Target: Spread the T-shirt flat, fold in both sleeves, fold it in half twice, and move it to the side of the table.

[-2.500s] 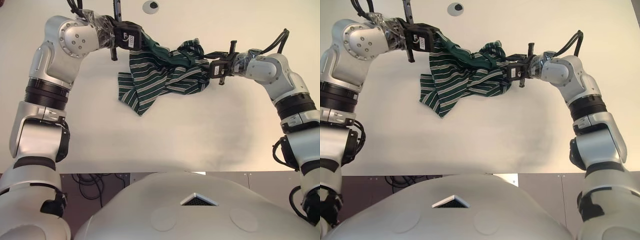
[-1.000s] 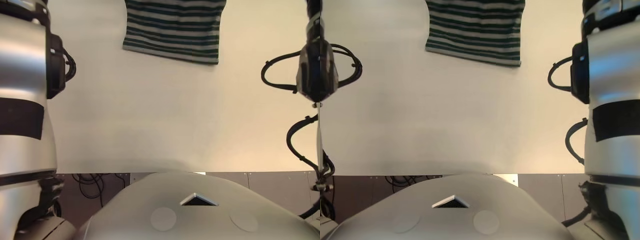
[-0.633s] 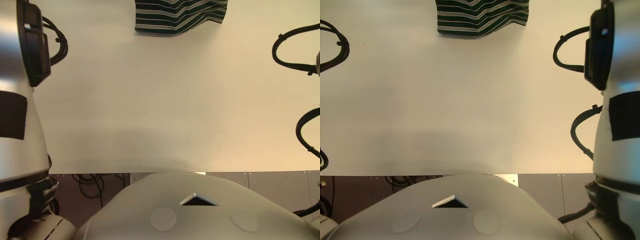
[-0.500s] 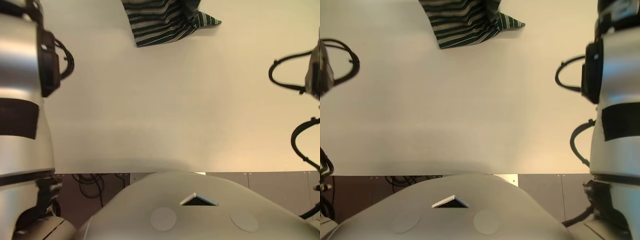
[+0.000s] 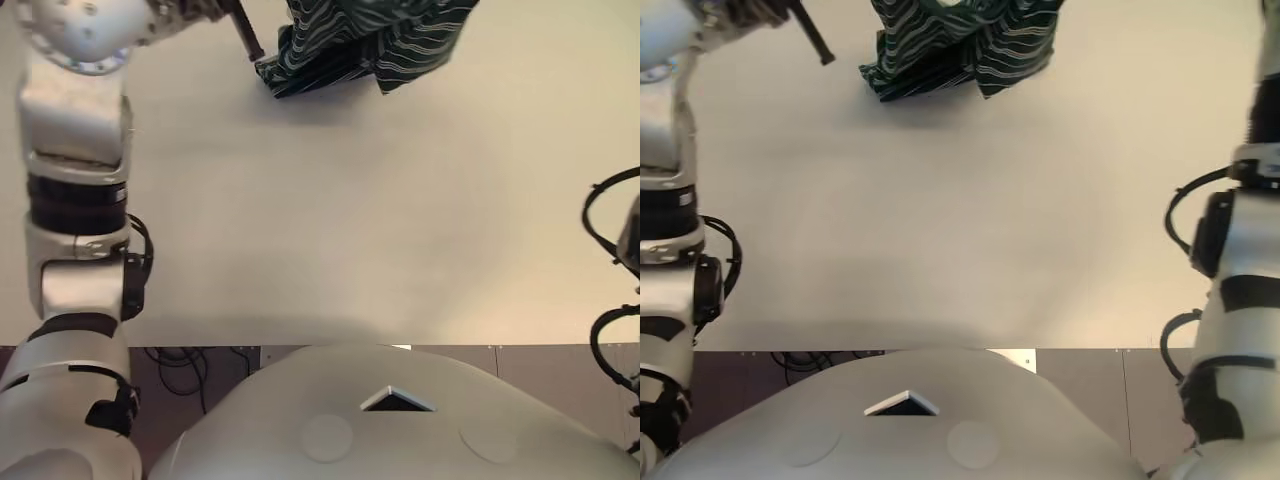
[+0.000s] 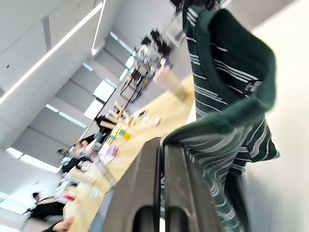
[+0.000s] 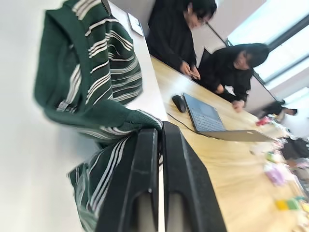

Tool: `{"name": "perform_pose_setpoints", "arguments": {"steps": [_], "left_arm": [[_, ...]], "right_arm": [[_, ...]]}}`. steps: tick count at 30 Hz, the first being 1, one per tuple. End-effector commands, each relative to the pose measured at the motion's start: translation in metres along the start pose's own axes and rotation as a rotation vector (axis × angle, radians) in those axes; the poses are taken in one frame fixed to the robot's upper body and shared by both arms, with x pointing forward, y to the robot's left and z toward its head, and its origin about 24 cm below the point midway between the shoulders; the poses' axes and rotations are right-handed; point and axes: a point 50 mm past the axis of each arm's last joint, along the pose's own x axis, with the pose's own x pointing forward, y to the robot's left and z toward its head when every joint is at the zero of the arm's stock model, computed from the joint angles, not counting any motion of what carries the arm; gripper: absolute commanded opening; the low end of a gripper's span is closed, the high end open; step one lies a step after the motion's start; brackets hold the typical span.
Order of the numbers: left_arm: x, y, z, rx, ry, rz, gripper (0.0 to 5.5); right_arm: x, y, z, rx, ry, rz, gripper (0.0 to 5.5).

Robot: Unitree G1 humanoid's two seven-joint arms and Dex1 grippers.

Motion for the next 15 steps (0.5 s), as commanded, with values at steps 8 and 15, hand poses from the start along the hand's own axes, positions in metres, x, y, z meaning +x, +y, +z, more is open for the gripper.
{"name": "perform_pose_setpoints", "arguments": {"steps": [8, 15], "left_arm": [[-0.083, -0.122, -0.002, -0.399, 0.302, -0.525, 0.0], [-0.096, -0.154, 0.009, -0.386, 0.325, -0.694, 0.0]], "right_arm": [[-0.04, 0.149, -0.023, 0.338, 0.26, 0.59, 0.04], [-0.042, 0.186, -0.01, 0.461, 0.194, 0.73, 0.04]]}}
